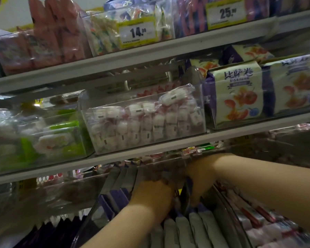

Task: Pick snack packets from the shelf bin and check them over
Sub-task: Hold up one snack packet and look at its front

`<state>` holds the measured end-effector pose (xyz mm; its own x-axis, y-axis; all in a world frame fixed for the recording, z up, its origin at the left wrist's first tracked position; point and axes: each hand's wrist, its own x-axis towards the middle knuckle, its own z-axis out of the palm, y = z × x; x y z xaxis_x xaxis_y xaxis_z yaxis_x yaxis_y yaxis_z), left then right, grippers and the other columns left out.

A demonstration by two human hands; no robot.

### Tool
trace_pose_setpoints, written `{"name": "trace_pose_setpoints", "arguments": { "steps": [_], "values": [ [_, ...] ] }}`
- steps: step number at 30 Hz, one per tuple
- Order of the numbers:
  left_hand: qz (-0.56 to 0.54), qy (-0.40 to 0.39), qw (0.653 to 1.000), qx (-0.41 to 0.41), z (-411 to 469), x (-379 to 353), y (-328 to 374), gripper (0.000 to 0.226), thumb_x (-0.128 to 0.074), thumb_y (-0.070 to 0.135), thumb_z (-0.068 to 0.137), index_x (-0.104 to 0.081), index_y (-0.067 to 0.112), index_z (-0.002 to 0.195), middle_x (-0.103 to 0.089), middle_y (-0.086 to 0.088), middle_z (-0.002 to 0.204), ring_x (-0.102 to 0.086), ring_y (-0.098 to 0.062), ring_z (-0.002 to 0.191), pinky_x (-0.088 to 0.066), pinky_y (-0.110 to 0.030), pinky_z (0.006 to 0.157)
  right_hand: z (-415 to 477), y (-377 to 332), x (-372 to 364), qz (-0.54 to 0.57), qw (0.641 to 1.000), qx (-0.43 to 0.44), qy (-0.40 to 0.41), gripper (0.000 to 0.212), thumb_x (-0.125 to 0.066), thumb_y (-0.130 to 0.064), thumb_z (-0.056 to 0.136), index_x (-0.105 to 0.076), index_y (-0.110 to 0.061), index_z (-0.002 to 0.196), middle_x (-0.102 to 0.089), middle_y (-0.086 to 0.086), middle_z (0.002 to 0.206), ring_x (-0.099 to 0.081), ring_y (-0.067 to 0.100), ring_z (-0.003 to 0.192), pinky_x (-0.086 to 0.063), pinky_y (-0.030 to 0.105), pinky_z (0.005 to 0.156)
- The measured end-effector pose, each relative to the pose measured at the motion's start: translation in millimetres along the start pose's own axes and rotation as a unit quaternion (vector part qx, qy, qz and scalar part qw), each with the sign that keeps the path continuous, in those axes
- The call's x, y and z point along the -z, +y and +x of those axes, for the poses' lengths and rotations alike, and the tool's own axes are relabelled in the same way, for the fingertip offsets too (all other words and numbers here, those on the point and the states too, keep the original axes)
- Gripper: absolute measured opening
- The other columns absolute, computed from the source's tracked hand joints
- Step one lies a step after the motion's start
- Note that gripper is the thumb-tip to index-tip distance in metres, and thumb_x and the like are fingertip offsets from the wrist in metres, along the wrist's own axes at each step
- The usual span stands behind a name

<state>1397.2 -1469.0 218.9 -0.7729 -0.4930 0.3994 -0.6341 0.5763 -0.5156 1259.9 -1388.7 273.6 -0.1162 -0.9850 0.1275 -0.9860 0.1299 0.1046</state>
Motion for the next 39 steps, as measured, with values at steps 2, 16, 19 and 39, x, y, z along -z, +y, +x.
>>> {"name": "trace_pose_setpoints", "arguments": {
  "steps": [2, 16, 19, 39],
  "values": [
    [-0.041, 0.017, 0.999, 0.000, 4, -8, -6, 0.044, -0.045, 0.032, 0.099, -0.040, 0.023, 0.142, -0.053, -0.008, 0.138, -0.056, -0.035, 0.117, -0.044, -0.041, 0.091, 8, -3, -2, 0.004, 0.999, 0.021, -0.032, 0.058, -0.076, -0.036, 0.078, -0.058, -0.018, 0.130, -0.056, 0.008, 0.134, -0.053, 0.030, 0.122, -0.045, 0.042, 0.101],
    [-0.022, 0.024, 0.998, -0.061, 2, -17, -18, 0.035, -0.038, 0.038, 0.102, -0.061, 0.029, 0.128, -0.063, -0.002, 0.130, -0.056, -0.030, 0.117, -0.043, -0.038, 0.101, 19, -7, -15, -0.049, 0.981, 0.104, 0.153, 0.081, -0.083, -0.046, 0.064, -0.049, -0.024, 0.135, -0.054, 0.003, 0.135, -0.055, 0.023, 0.118, -0.047, 0.038, 0.099],
    [-0.062, 0.031, 0.996, -0.064, 0, -19, -21, 0.036, -0.037, 0.041, 0.102, -0.061, 0.032, 0.128, -0.062, 0.001, 0.131, -0.054, -0.028, 0.119, -0.042, -0.035, 0.101, 18, -12, -19, -0.049, 0.980, 0.137, 0.135, 0.100, -0.087, -0.043, 0.061, -0.035, -0.026, 0.145, -0.045, -0.001, 0.146, -0.047, 0.021, 0.128, -0.040, 0.036, 0.107],
    [-0.278, 0.185, 0.942, 0.018, 6, -33, 14, 0.052, -0.055, 0.042, 0.094, -0.028, 0.030, 0.137, -0.047, -0.001, 0.136, -0.061, -0.027, 0.108, -0.043, -0.032, 0.073, -6, -15, -5, -0.184, 0.976, 0.110, -0.024, 0.026, -0.060, -0.028, 0.092, -0.069, -0.018, 0.115, -0.066, 0.001, 0.116, -0.059, 0.019, 0.105, -0.045, 0.029, 0.092]
  ]
}}
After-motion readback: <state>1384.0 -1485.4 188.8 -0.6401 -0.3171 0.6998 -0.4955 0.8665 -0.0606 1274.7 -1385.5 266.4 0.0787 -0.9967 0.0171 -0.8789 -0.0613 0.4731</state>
